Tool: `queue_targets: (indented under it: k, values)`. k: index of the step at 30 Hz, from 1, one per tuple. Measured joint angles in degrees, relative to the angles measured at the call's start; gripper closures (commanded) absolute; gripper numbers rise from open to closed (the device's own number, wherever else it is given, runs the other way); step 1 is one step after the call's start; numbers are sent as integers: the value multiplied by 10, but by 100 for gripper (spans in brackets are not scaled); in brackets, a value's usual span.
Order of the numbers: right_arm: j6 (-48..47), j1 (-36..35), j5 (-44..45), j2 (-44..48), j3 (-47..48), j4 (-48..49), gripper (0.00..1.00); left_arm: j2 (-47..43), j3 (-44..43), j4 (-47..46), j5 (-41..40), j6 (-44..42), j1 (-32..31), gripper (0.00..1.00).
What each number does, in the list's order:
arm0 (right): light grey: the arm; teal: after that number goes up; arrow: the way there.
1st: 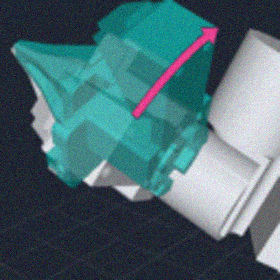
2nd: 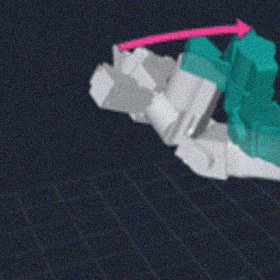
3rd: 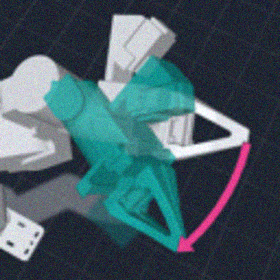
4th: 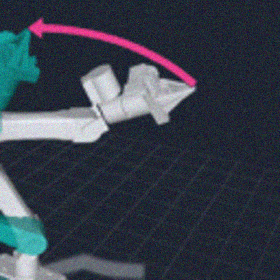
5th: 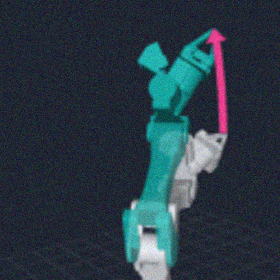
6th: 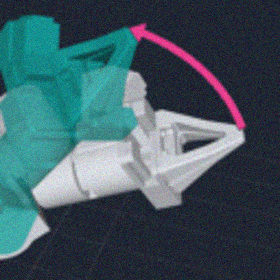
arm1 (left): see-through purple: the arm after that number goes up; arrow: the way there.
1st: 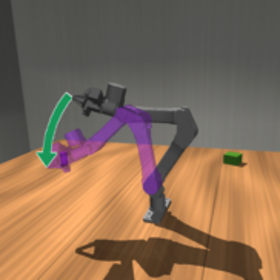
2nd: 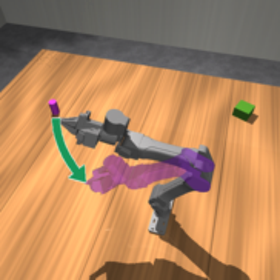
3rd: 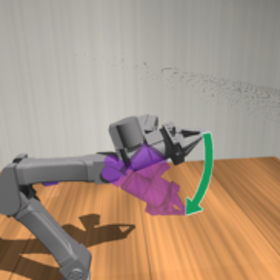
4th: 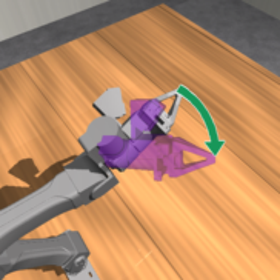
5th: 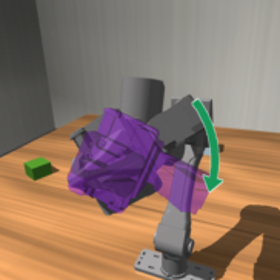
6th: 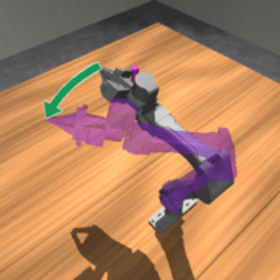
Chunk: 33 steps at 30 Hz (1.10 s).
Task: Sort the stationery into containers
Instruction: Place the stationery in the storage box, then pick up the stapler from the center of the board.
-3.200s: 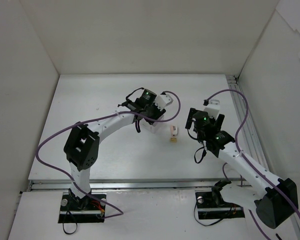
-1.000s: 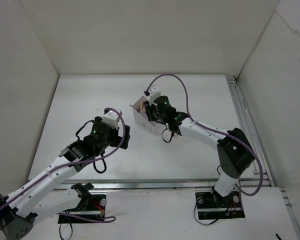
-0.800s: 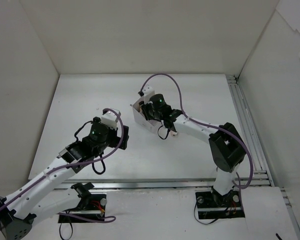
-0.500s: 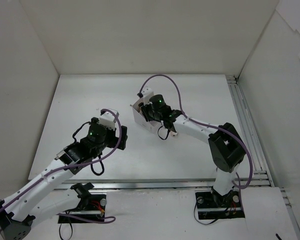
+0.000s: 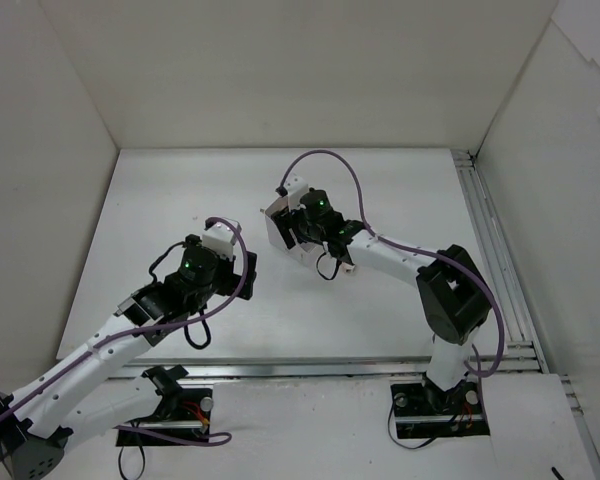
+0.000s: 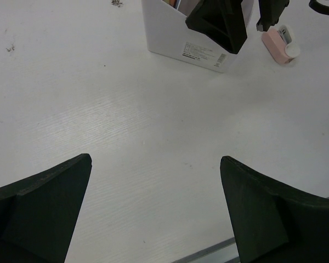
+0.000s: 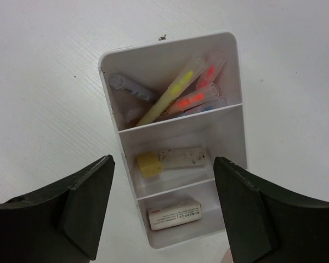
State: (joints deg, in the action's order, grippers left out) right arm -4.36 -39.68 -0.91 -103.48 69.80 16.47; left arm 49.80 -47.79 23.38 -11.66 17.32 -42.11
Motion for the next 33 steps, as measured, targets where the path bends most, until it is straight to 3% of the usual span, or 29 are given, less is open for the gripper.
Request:
queue_targets:
  k: [4,5,10,16,21,25,33]
  values:
    - [0,0,-2,1,0,0,21,0,0,0,0,0,0,0]
    - [0,1,-2,2,-1,0,2,0,0,0,0,0,0,0]
    - [21,2,19,55,-49,0,2,10,-16,7,3,0,0,0]
    - [142,47,118,203,-120,-26,2,75,-81,-5,48,-1,-3,0]
    - [251,138,247,361,-205,-104,2,216,-179,-13,89,-4,-30,0]
    - [300,169,322,483,-259,-180,2,365,-292,-8,125,-10,-68,0]
    - [342,202,379,682,-307,-264,2,601,-500,30,212,-17,-121,0]
